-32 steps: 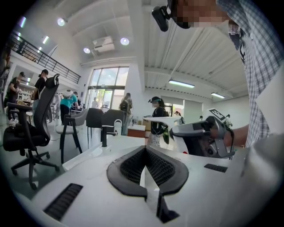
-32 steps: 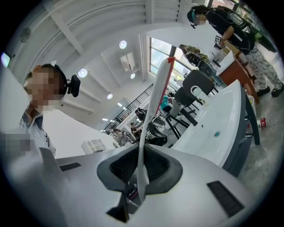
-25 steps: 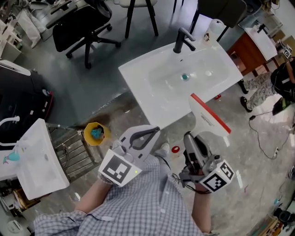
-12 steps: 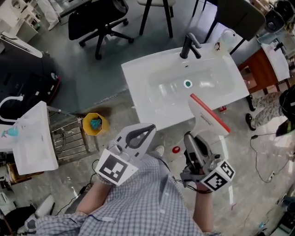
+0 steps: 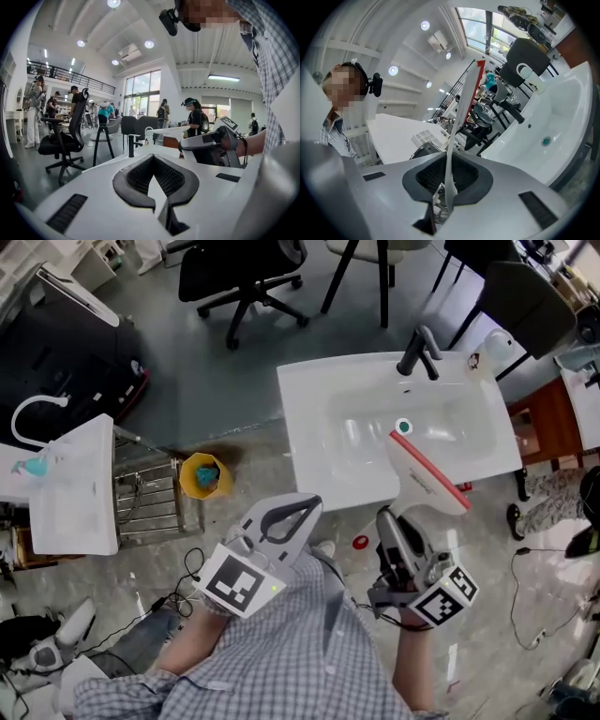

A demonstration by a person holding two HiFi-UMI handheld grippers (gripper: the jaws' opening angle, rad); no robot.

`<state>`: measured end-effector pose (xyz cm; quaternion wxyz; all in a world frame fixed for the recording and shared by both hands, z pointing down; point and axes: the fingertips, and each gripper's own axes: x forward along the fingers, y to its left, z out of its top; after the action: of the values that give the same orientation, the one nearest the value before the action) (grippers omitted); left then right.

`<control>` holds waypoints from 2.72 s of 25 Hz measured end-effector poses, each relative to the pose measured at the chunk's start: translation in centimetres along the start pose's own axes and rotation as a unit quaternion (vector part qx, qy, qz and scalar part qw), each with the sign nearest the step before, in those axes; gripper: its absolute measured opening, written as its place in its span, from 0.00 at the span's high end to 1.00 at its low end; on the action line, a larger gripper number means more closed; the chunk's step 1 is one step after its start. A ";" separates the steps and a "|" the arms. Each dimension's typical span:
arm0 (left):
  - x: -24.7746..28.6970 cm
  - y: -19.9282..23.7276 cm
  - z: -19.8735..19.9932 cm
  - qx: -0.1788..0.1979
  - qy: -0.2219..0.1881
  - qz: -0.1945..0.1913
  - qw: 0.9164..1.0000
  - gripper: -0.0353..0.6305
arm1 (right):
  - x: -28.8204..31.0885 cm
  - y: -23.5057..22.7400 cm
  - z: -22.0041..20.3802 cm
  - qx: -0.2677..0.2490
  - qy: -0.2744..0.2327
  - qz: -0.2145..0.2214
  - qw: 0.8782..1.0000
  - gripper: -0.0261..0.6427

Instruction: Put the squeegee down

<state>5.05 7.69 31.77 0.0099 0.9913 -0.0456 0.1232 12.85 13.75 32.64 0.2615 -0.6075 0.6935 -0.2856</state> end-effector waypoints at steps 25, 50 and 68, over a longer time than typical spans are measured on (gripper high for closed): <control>-3.1 9.5 -1.1 -0.003 -0.015 0.010 1.000 0.94 | 9.2 1.5 -2.5 -0.001 0.028 -0.007 1.000 0.91; -1.7 11.6 -1.2 -0.047 -0.018 0.141 0.989 0.94 | 12.4 -1.9 -3.2 0.009 0.177 0.065 0.982 0.91; -2.4 10.9 -3.0 -0.073 0.005 0.214 0.974 0.94 | 14.3 -5.4 -9.4 0.055 0.304 0.106 0.945 0.91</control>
<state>0.95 -2.89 34.16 0.0563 0.9545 -0.2652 0.1242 8.15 -0.19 42.89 0.1002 -0.3997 0.7837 -0.4648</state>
